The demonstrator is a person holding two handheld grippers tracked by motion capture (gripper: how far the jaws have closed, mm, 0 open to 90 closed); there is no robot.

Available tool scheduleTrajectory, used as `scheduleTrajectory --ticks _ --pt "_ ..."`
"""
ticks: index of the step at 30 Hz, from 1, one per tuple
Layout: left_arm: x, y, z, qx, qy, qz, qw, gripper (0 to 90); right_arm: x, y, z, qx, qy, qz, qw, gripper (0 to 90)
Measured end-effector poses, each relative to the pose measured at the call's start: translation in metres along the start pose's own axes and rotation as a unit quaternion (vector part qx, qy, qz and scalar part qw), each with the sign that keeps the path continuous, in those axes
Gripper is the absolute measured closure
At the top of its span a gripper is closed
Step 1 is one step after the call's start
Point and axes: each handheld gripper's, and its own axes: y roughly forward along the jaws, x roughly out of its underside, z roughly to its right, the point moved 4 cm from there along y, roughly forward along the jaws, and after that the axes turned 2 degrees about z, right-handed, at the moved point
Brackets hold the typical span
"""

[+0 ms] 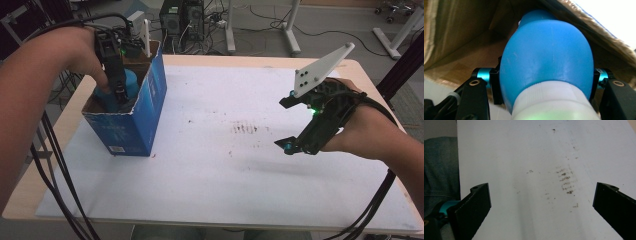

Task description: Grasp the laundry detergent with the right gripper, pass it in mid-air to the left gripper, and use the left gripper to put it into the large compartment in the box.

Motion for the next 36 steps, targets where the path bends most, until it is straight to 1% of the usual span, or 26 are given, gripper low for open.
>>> scheduleTrajectory --ticks 3,7,9,10,14,19,21,25,27,32,34,36 --pt "-0.001 0.007 -0.001 0.003 -0.001 -0.002 1.0000 38.0 0.001 0.000 0.000 -0.001 0.001 0.000 1.0000 0.7" --pt "-0.001 0.015 -0.001 0.007 0.007 -0.010 0.9999 38.0 0.002 0.001 0.000 -0.002 0.002 0.000 1.0000 0.7" --pt "-0.002 0.014 -0.002 0.009 0.004 -0.001 0.9999 38.0 0.003 0.001 0.000 -0.003 0.005 -0.001 1.0000 0.7" --pt "-0.002 0.015 -0.002 0.010 0.002 -0.006 0.9999 37.9 0.004 0.001 0.000 -0.003 0.005 -0.002 1.0000 0.7" --pt "-0.003 0.015 -0.004 0.012 -0.001 -0.006 0.9999 37.8 0.004 0.001 0.000 -0.004 0.006 -0.002 1.0000 0.7" --pt "-0.006 0.015 -0.006 0.018 -0.008 -0.003 0.9998 37.5 0.005 0.001 0.000 -0.003 0.006 -0.002 1.0000 0.7" --pt "-0.006 0.015 -0.006 0.020 -0.009 -0.001 0.9998 37.4 0.005 0.000 -0.001 -0.003 0.006 -0.003 1.0000 0.7" --pt "-0.004 0.011 -0.008 0.020 -0.011 0.013 0.9997 34.9 0.006 -0.001 0.000 -0.003 0.008 -0.004 1.0000 0.7" --pt "-0.003 0.008 -0.008 0.020 -0.017 0.022 0.9994 32.0 0.007 -0.001 0.000 -0.002 0.008 -0.003 1.0000 0.7" --pt "-0.001 0.002 -0.008 0.016 -0.020 0.021 0.9994 29.5 0.007 -0.002 0.000 -0.002 0.009 -0.004 1.0000 0.7" --pt "-0.001 0.000 -0.008 0.015 -0.017 0.020 0.9995 29.2 0.007 -0.002 -0.001 -0.002 0.010 -0.003 0.9999 0.7" --pt "-0.001 -0.005 -0.007 0.016 -0.016 0.025 0.9994 28.8 0.007 -0.003 -0.001 -0.002 0.008 -0.002 1.0000 0.7"
